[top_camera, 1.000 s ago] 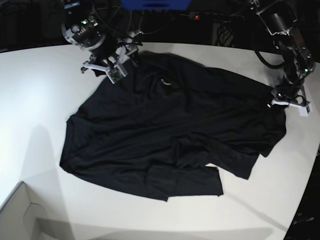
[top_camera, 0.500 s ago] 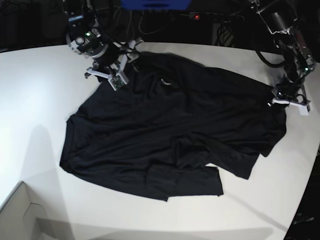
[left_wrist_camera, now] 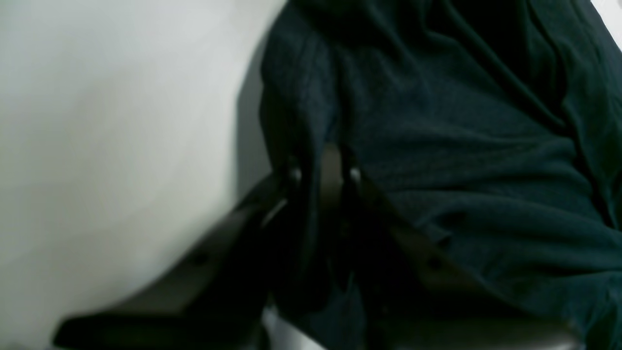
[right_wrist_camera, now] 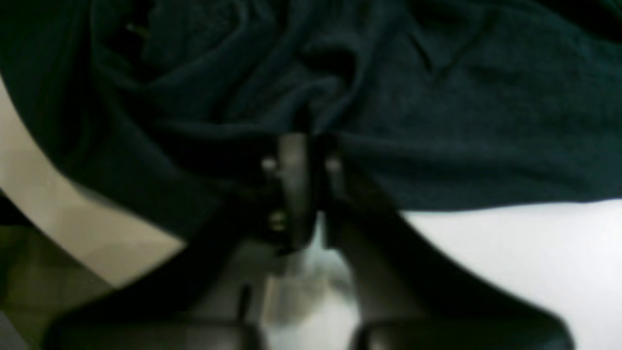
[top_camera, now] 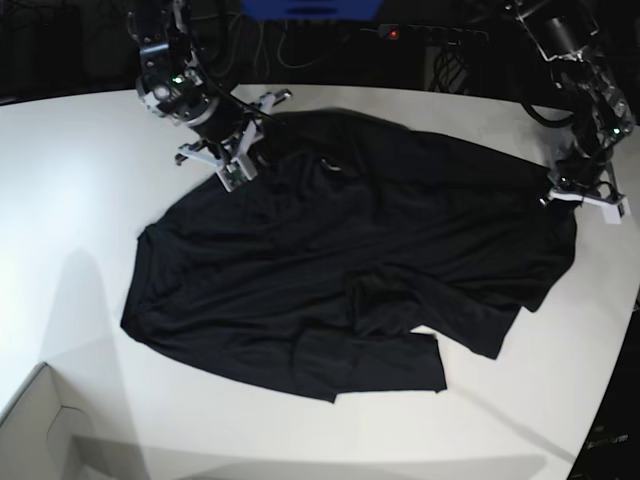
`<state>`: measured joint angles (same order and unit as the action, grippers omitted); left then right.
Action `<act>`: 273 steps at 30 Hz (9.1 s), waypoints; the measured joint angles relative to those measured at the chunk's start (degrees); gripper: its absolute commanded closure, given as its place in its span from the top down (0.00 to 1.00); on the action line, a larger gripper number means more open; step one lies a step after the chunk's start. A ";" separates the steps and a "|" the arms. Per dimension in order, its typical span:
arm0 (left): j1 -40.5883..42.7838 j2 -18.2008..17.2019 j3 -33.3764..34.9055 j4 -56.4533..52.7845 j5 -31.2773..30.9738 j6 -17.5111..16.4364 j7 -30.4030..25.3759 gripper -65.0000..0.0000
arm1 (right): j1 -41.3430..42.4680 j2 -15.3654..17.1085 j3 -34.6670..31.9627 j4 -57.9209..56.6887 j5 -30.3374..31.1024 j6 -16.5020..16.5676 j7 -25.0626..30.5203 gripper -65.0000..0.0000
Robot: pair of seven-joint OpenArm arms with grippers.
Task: Layout the t-shirt on the table in an organized manner, then fold the t-shirt properly
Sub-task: 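Grasp the shirt's collar-side edge with both grippers, then lift the shirt high with both grippers, raising it off the table, then lower the lifted shirt back onto the table with both grippers, then release the shirt and raise both grippers above it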
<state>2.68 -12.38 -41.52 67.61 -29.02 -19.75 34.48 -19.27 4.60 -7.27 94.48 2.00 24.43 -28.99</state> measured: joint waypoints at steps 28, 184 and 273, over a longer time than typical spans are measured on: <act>9.38 0.55 -8.28 31.76 2.73 1.05 5.49 0.00 | -9.60 1.07 0.11 21.40 -2.21 0.61 6.60 0.00; -31.32 -0.63 3.34 33.18 11.56 0.83 11.34 0.00 | 57.13 -5.03 14.86 -5.05 -12.09 -3.89 16.26 0.00; 9.27 3.04 0.63 27.43 -8.31 1.51 0.48 0.50 | -2.58 -1.81 -14.19 18.71 -12.59 2.58 9.57 0.00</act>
<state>11.94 -9.34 -40.88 95.04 -37.32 -18.24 34.96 -21.85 2.79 -21.45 113.19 -10.59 27.00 -19.42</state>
